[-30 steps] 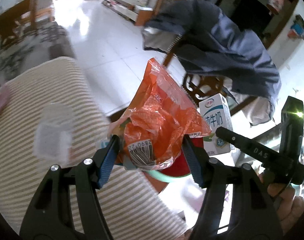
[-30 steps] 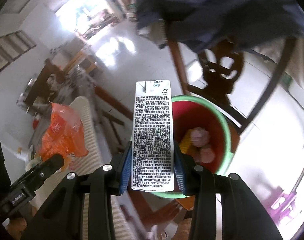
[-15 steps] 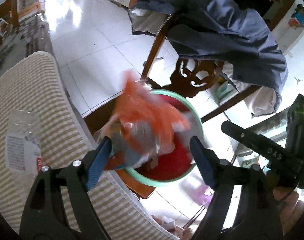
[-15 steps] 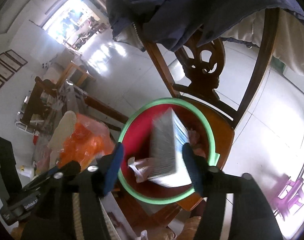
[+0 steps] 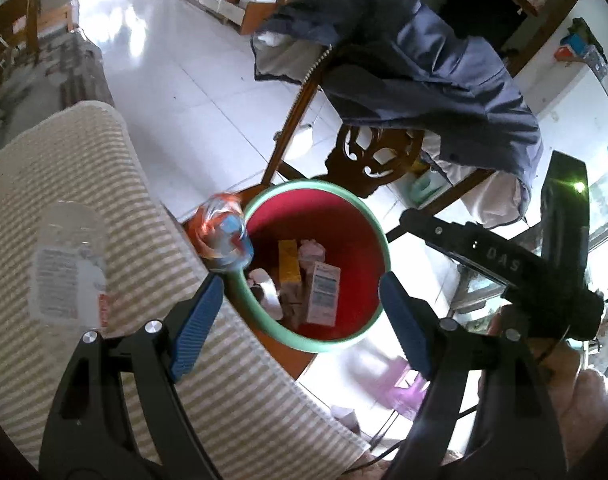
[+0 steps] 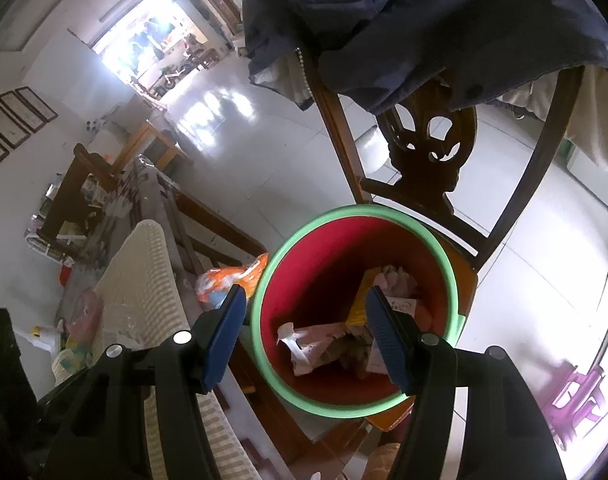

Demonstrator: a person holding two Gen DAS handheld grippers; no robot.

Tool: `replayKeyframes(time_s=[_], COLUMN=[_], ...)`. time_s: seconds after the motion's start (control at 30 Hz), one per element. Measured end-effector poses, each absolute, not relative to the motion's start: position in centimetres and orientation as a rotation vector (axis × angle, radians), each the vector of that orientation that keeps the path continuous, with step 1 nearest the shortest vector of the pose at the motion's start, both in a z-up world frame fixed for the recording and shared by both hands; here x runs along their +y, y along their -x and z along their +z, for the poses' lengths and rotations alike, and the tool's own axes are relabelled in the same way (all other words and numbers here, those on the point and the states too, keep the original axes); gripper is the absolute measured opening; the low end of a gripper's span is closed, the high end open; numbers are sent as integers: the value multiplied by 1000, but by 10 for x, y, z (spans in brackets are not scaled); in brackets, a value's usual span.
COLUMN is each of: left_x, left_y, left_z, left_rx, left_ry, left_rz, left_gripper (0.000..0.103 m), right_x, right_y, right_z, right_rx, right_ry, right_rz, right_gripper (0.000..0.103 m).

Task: Collect trash
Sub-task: 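Open both grippers to drop the bag and carton into the red bucket, then move both grippers back over the trash on the table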

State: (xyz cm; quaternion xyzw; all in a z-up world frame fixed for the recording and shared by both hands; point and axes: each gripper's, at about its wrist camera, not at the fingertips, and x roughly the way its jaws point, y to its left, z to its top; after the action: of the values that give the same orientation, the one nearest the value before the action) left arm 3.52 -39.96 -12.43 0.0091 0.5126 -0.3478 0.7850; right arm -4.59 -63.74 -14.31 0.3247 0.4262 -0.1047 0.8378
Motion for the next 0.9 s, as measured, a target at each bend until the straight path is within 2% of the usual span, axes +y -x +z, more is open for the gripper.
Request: replayKeyframes(time_s=[0.43,0.9], left_x=[-340,-223], left_y=[-38,-38], left_z=[-118,-112], left_rx=[1077,1027], left_ry=[65,193], left_rz=[-657,-444], left_gripper=[78,78], right_x=[-608,-468], right_y=[38,-16], right_z=[-142,-144], right_rx=[924,1031], right_ry=[-655,-483], right_rz=[-197,103], right_gripper=[61,66])
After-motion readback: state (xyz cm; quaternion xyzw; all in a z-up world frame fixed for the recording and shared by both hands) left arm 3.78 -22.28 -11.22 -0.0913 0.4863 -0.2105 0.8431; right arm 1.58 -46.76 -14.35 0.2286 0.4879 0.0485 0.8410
